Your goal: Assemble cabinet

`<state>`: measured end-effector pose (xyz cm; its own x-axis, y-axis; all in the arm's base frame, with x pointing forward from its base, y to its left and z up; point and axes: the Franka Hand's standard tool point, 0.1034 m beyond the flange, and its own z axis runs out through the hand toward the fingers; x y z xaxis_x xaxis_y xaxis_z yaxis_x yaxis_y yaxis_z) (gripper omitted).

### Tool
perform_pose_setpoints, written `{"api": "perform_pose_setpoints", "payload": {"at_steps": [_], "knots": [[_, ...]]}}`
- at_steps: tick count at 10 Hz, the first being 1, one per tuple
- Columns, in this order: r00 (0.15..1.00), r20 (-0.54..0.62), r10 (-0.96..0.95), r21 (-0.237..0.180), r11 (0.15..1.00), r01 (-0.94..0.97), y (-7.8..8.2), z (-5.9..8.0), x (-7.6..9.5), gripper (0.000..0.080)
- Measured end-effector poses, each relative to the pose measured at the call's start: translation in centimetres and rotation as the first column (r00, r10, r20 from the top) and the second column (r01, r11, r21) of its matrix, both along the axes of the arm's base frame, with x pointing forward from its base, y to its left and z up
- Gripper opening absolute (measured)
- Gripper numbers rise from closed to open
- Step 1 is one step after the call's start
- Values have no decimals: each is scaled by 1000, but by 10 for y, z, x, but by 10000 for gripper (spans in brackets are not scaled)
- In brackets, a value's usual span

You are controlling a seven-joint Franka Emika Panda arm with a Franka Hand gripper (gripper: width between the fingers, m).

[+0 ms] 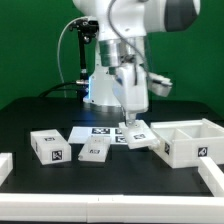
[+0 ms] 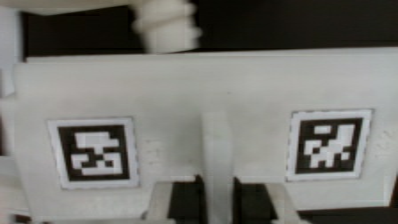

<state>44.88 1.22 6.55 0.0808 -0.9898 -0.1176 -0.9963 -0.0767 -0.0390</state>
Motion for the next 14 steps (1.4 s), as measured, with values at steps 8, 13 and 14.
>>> {"api": "perform_pose_setpoints", "payload": {"at_steps": [8, 13, 14], "knots": [[996, -22, -88, 14, 996, 88, -17, -14, -21, 61], [993, -73, -89, -12, 996, 88, -13, -41, -46, 61], [994, -74, -84, -13, 996, 84, -11, -43, -45, 61]]}}
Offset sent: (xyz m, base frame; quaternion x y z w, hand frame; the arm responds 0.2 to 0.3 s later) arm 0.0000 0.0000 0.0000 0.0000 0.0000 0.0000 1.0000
